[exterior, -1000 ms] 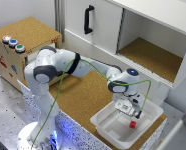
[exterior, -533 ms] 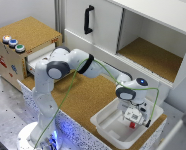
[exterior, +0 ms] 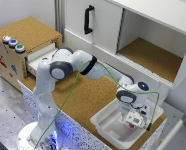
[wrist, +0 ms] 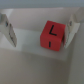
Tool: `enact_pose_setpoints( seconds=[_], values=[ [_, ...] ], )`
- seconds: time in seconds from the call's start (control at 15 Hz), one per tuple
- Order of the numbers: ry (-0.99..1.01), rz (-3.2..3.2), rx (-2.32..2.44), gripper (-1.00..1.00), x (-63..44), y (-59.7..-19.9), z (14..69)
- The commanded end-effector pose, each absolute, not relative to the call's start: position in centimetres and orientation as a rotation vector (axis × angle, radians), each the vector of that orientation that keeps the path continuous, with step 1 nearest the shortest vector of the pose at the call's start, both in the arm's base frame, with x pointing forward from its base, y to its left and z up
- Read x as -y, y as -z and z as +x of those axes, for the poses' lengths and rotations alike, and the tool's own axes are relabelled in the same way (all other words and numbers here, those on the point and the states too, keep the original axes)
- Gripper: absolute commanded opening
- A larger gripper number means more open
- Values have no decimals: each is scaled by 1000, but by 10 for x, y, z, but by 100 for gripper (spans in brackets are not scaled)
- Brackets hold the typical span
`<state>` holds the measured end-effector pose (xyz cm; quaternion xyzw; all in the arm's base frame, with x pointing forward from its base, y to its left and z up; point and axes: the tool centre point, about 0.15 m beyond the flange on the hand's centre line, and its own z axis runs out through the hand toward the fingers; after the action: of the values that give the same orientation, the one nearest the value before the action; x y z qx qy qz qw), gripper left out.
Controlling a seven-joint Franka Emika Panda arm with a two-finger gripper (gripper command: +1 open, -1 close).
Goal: Pick up the pink block
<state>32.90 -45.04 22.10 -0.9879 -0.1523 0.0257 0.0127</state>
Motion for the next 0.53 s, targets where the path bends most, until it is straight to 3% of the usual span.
enact_pose_setpoints(
  seconds=[0.0,0.13,0.2,0.47],
  values=[
    [-108,-3005,416,100,481,-205,367],
    [-75,-3013,410,100,480,-208,372],
    [-53,-3022,386,-100,480,-210,373],
    [-18,-3041,297,-100,476,-210,375]
  ],
)
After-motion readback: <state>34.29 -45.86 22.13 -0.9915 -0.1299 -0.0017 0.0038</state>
